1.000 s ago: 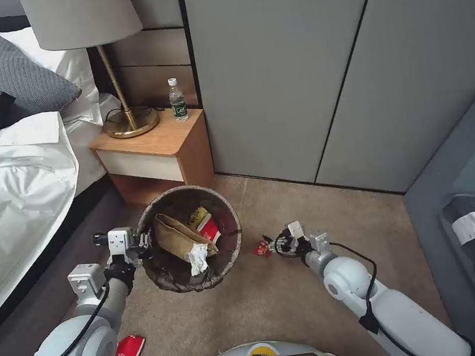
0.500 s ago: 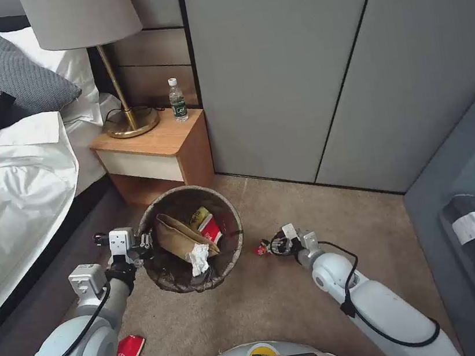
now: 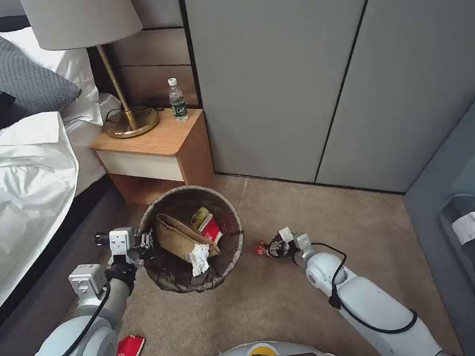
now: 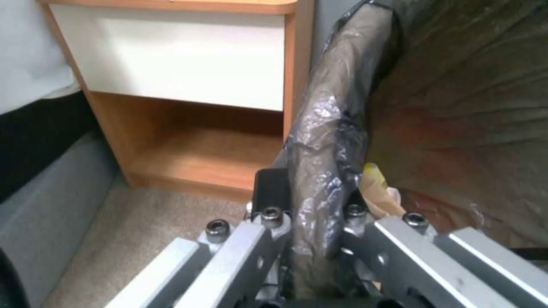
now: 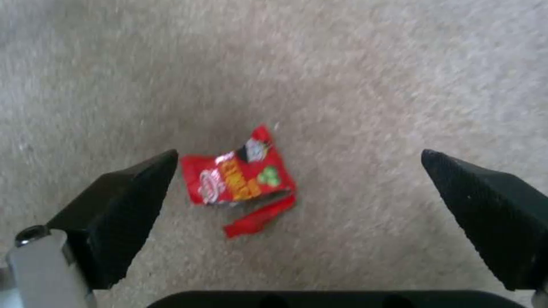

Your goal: Pick up the trash bin, then pick up the garbage from the floor and place it into the trash bin.

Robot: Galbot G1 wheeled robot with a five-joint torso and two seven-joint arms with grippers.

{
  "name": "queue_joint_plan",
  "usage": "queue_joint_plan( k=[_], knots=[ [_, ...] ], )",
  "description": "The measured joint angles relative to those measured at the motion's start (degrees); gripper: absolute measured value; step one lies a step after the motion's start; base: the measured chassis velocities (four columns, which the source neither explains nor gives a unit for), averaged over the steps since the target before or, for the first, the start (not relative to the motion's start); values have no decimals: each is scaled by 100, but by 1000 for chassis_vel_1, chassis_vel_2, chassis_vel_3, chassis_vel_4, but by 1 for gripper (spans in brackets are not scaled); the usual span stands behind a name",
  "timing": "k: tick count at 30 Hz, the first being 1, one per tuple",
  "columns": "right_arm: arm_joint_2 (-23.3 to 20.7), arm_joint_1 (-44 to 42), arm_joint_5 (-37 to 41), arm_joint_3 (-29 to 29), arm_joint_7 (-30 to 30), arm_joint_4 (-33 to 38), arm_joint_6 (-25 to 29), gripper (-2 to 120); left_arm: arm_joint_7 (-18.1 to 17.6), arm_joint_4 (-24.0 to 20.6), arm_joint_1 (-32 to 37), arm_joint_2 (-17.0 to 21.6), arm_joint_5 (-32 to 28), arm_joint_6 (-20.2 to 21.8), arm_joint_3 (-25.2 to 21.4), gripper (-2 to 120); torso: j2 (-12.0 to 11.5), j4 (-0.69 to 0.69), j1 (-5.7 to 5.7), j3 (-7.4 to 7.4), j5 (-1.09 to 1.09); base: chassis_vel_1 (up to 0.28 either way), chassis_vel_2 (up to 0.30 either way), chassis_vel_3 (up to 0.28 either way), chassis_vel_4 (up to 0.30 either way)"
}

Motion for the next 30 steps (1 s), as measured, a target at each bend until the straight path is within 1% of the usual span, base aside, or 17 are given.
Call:
queue_joint_plan(
  k=[3,9,21,30],
  knots=[
    [60,31,-119,-133,-40,-151,32,100,2,10,-12,-9,6,-1,14,2,0,0,0,0,0,0,0,0,0],
    [160,59,-217,-191,-47,-302,68,100,4,16,-17,-8,8,-2,16,2,0,0,0,0,0,0,0,0,0],
    [400,231,-285,-149,-77,-700,301,100,13,34,-28,-16,17,-2,27,2,0,0,0,0,0,0,0,0,0],
    [503,300,-337,-158,-106,-885,324,100,18,37,-30,-11,20,-4,25,2,0,0,0,0,0,0,0,0,0]
  ],
)
